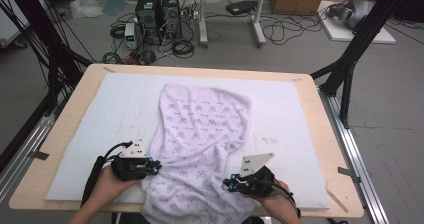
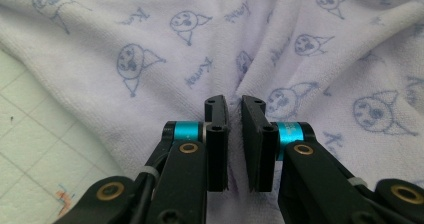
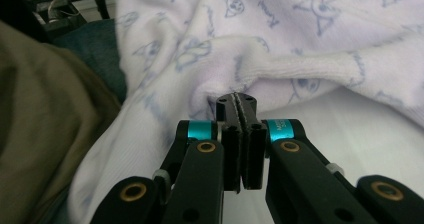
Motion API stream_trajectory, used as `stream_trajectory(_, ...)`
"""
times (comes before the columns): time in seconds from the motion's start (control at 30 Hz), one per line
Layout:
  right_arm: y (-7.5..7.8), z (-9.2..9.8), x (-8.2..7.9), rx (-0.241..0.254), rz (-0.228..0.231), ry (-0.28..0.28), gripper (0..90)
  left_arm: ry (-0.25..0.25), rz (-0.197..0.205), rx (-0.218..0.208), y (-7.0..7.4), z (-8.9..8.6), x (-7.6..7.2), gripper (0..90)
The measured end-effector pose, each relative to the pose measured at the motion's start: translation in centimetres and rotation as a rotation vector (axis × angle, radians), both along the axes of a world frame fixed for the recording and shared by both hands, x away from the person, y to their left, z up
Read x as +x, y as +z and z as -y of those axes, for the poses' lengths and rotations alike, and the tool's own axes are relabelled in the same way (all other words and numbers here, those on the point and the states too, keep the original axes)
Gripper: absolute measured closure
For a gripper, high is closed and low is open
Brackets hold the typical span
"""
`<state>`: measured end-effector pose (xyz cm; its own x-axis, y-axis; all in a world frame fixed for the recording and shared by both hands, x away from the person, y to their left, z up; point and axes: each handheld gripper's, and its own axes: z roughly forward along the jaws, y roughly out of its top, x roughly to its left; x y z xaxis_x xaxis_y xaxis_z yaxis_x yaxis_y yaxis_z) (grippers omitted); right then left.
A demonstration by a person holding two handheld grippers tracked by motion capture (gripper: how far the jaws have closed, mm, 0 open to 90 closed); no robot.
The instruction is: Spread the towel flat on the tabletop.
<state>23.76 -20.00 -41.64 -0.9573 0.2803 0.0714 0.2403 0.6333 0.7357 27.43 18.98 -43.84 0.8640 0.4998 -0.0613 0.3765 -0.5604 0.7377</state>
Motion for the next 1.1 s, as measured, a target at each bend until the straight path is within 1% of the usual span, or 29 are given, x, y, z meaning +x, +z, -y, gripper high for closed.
stream_trajectory(0.07, 0.4, 1.3, -0.9, 0.001, 0.006, -0.023, 89.7, 0.000, 0.003, -0.006, 0.2, -0.1, -0.1, 79.3)
stream_trajectory(0.17, 1.1, 3.0, -2.0, 0.015, 0.008, -0.042, 89.6, 0.003, 0.009, -0.013, 0.4, -0.2, -0.2, 76.9)
stream_trajectory(0.23, 1.5, 3.9, -2.1, 0.038, 0.010, -0.054, 89.3, 0.013, 0.008, -0.015, 0.5, -0.2, -0.1, 71.9)
stream_trajectory(0.3, 1.6, 4.3, -1.7, 0.045, 0.023, -0.096, 84.4, 0.021, 0.009, -0.013, 0.4, -0.2, 0.0, 67.0)
stream_trajectory(0.33, 1.4, 4.2, -1.3, 0.041, 0.023, -0.107, 81.1, 0.030, 0.008, -0.014, 0.4, -0.2, 0.1, 64.8)
stream_trajectory(0.4, 0.9, 3.6, -0.5, 0.018, 0.031, -0.116, 77.0, 0.030, 0.010, -0.006, 0.3, -0.2, 0.1, 63.6)
stream_trajectory(0.47, 0.2, 2.8, 0.3, 0.012, 0.022, -0.117, 73.8, 0.029, 0.002, 0.004, 0.1, -0.2, 0.1, 65.5)
stream_trajectory(0.5, -0.2, 2.3, 0.7, -0.006, 0.029, -0.123, 70.8, 0.024, -0.006, 0.008, -0.1, -0.1, 0.2, 65.9)
stream_trajectory(0.53, -0.6, 1.9, 1.0, -0.022, 0.025, -0.128, 69.9, 0.021, -0.008, -0.002, -0.3, -0.1, 0.2, 67.0)
stream_trajectory(0.57, -1.0, 1.5, 1.5, -0.026, 0.015, -0.124, 69.5, 0.018, -0.010, -0.010, -0.3, -0.1, 0.2, 68.9)
stream_trajectory(0.6, -1.4, 1.1, 1.9, -0.032, 0.007, -0.123, 70.2, 0.008, -0.011, -0.007, -0.2, -0.1, 0.2, 72.0)
stream_trajectory(0.63, -1.8, 0.7, 2.2, -0.038, 0.001, -0.117, 72.8, -0.001, -0.013, -0.009, -0.2, 0.0, 0.2, 74.7)
stream_trajectory(0.67, -2.0, 0.2, 2.5, -0.040, -0.002, -0.108, 77.4, -0.006, -0.009, -0.005, -0.2, 0.0, 0.1, 78.0)
stream_trajectory(0.7, -2.1, -0.4, 2.8, -0.041, -0.012, -0.092, 83.4, -0.010, -0.008, -0.007, -0.3, 0.1, 0.0, 79.1)
stream_trajectory(0.73, -2.1, -1.0, 3.0, -0.054, -0.017, -0.081, 89.3, -0.005, -0.009, -0.011, -0.3, 0.1, 0.0, 79.9)
stream_trajectory(0.77, -2.0, -1.6, 3.2, -0.064, -0.007, -0.065, 89.4, -0.005, -0.010, -0.013, -0.3, 0.0, 0.0, 80.2)
stream_trajectory(0.83, -1.5, -2.9, 3.4, -0.065, 0.005, -0.034, 89.4, -0.009, -0.009, -0.014, -0.3, 0.0, 0.0, 80.3)
stream_trajectory(0.9, -1.5, -3.9, 3.4, -0.101, 0.022, -0.018, 89.3, -0.009, -0.008, -0.011, -0.3, -0.1, 0.0, 80.1)
stream_trajectory(0.93, -1.5, -4.0, 3.4, -0.114, 0.031, -0.021, 88.9, -0.003, -0.011, -0.014, -0.3, -0.1, 0.0, 79.6)
stream_trajectory(0.97, -1.6, -3.9, 3.3, -0.110, 0.030, -0.021, 87.4, 0.001, -0.011, -0.016, -0.3, -0.1, 0.0, 78.3)
stream_trajectory(1.0, -1.5, -3.6, 3.2, -0.104, 0.031, -0.026, 83.9, 0.004, -0.010, -0.015, -0.3, -0.1, 0.0, 75.8)
stream_trajectory(1.03, -1.5, -3.3, 3.0, -0.094, 0.033, -0.041, 81.1, 0.008, -0.006, -0.011, -0.2, -0.2, 0.0, 72.8)
stream_trajectory(1.1, -1.4, -2.3, 2.5, -0.061, 0.043, -0.044, 78.0, 0.015, 0.000, -0.014, -0.1, -0.4, 0.0, 68.7)
